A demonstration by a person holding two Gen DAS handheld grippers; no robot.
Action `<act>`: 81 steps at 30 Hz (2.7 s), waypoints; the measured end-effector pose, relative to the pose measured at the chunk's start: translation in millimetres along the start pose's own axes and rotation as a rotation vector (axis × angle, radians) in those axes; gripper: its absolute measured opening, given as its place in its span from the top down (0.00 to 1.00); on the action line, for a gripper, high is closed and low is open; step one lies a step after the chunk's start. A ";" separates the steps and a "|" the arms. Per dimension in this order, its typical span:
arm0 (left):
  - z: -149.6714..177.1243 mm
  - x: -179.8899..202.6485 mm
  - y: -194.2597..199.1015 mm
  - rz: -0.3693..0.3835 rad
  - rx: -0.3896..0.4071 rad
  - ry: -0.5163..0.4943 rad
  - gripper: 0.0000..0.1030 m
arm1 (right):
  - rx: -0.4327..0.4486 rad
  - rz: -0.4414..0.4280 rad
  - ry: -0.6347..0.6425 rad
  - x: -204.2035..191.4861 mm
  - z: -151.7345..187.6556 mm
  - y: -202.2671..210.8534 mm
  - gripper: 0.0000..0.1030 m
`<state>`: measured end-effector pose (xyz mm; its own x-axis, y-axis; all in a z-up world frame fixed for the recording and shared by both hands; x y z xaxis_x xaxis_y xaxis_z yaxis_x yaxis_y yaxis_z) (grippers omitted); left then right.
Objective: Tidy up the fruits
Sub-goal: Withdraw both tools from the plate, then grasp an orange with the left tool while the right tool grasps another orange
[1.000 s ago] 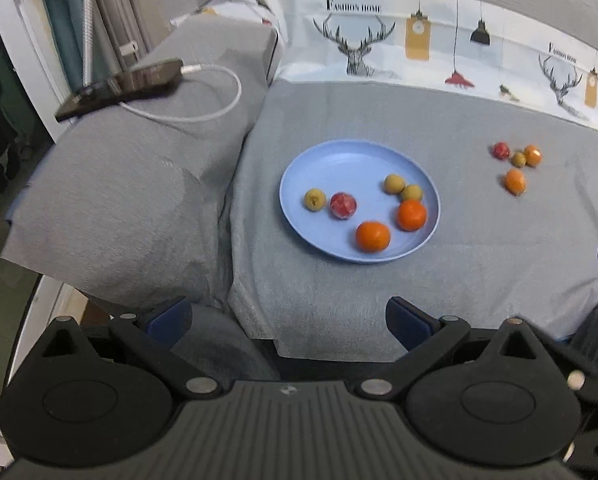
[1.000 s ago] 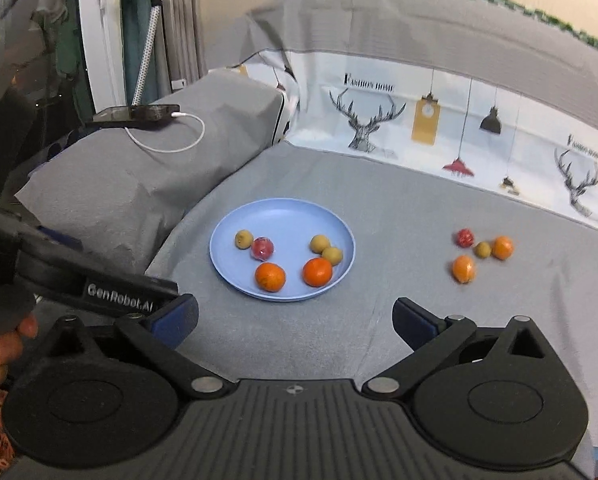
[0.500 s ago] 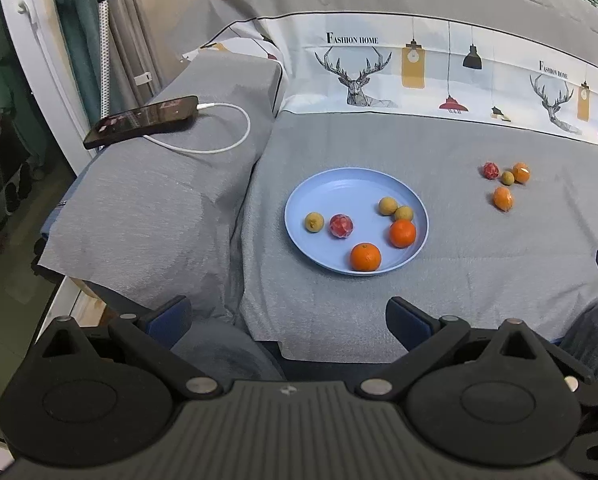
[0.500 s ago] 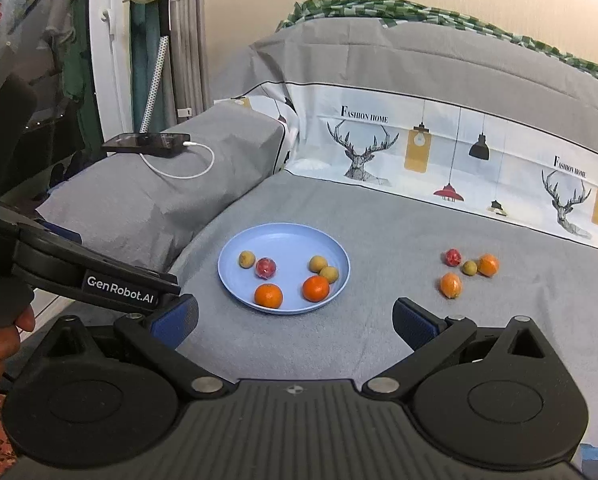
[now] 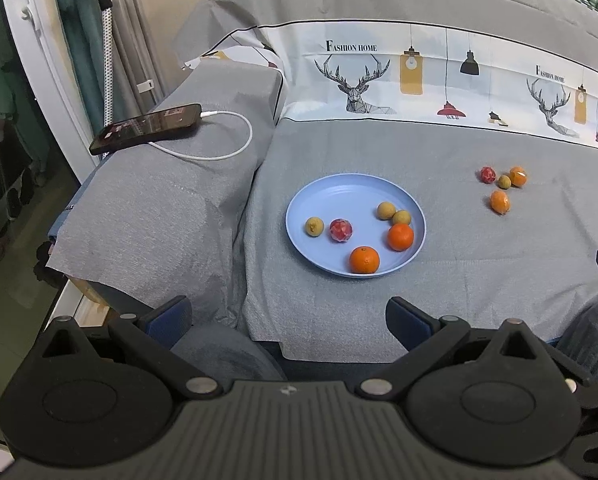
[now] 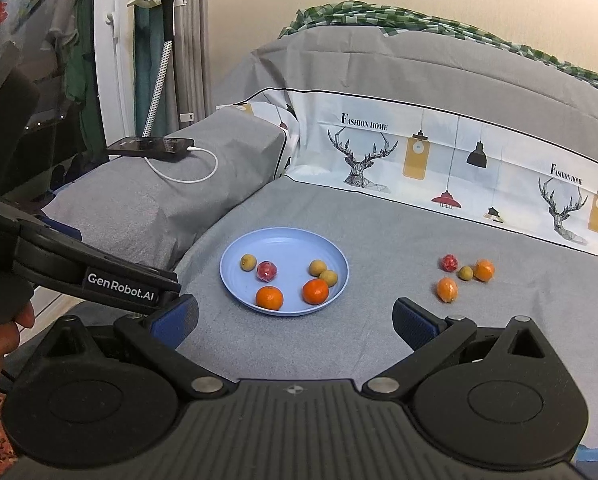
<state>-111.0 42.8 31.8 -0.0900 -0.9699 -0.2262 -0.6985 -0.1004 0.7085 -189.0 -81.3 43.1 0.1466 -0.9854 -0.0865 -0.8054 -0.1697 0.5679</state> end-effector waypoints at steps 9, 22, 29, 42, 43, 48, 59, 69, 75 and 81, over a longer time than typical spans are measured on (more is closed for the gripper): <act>-0.1 0.2 -1.5 0.001 -0.006 -0.001 0.00 | -0.012 0.002 0.001 -2.5 0.6 -1.0 0.01; -0.9 3.2 -14.1 -0.009 -0.033 -0.018 0.00 | -0.049 -0.019 -0.020 2.0 3.0 -16.1 0.01; -5.0 11.4 -25.7 -0.008 -0.057 -0.047 0.00 | -0.067 -0.025 -0.067 12.4 5.4 -26.5 0.01; -30.3 35.8 -67.7 0.003 -0.151 -0.078 0.00 | -0.059 0.066 -0.239 76.8 14.2 -61.4 0.01; -34.0 39.2 -72.2 0.011 -0.159 -0.076 0.00 | -0.056 0.096 -0.256 88.5 15.4 -65.6 0.01; -59.5 71.3 -106.1 0.046 -0.197 -0.079 0.00 | -0.019 0.286 -0.340 150.8 22.5 -87.8 0.01; -122.4 181.5 -183.2 0.153 -0.195 -0.132 0.00 | -0.022 0.487 -0.446 282.7 40.2 -172.0 0.01; -114.8 282.8 -236.6 0.227 -0.248 -0.251 0.00 | -0.099 0.339 -0.376 363.3 38.5 -262.9 0.01; -116.1 321.8 -268.5 0.249 -0.314 -0.197 0.00 | -0.077 0.355 -0.284 372.9 32.9 -293.7 0.01; -121.5 332.2 -273.7 0.269 -0.288 -0.173 0.00 | -0.039 0.387 -0.347 388.3 37.6 -290.9 0.01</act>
<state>136.6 -278.9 -156.0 -0.3765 -0.9211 -0.0993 -0.4091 0.0691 0.9099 80.6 -415.1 -186.4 -0.3619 -0.9236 -0.1263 -0.7402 0.2023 0.6412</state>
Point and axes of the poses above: each gripper's, at about its wrist camera, not at the fingertips, and y roughly against the way its jaws point, x to its right, z to its underside, the point moved 1 cm from there along -y, roughly the way its jaws point, and after that the axes turned 5 degrees about -z, right-handed, at the moved point
